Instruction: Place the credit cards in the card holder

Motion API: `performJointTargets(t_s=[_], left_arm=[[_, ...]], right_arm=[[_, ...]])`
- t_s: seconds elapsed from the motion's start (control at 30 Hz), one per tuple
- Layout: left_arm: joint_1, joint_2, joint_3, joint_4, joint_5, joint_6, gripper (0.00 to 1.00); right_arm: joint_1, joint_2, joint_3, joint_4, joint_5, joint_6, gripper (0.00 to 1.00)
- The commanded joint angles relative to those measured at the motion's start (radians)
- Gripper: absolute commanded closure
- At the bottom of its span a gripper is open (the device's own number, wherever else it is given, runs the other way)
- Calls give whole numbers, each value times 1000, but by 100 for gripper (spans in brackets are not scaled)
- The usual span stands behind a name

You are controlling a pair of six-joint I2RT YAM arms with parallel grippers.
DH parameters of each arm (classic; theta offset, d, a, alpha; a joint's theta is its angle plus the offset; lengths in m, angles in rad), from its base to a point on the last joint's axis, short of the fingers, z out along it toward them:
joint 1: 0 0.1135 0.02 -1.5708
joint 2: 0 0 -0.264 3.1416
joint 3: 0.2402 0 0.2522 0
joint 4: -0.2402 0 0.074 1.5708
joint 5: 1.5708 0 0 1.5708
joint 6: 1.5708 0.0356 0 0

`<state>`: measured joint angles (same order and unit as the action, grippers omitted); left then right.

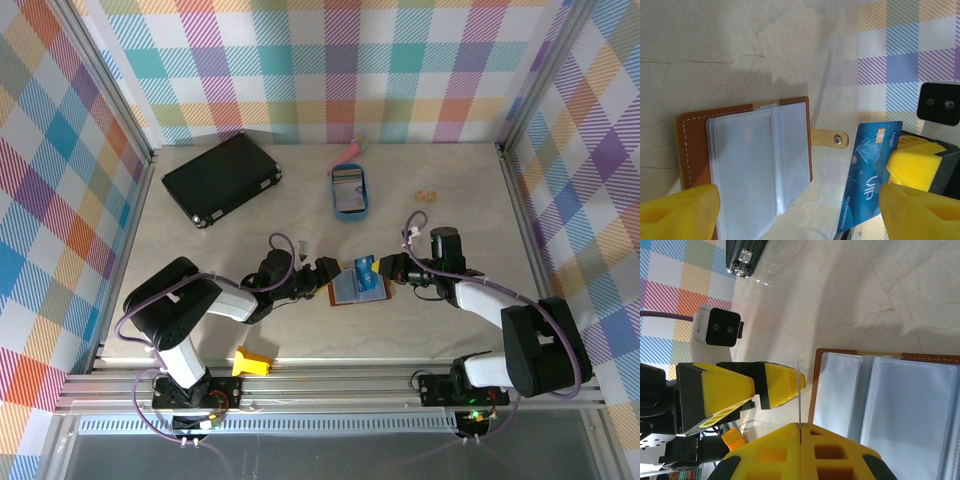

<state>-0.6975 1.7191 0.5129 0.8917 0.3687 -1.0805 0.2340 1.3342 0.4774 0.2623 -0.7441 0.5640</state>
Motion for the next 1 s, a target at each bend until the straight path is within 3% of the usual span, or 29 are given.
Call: performJointTargets(t_s=[0.0,0.33,0.6,0.97], left_arm=[[7,20,9,64,24,-6,18],[-3,13,60,-72,22,32,17],[-15,-64,106,-267,-34,116,7],[-31,-15,133,-238,-13,117,19]], right_arm=[[-2,7,3,35,-5,-12,100],[-2,-14,1,14,18,-31,100],[-2,-19,4,2,34,-53,100],[10,-11,-8,-41,64,-71,100]])
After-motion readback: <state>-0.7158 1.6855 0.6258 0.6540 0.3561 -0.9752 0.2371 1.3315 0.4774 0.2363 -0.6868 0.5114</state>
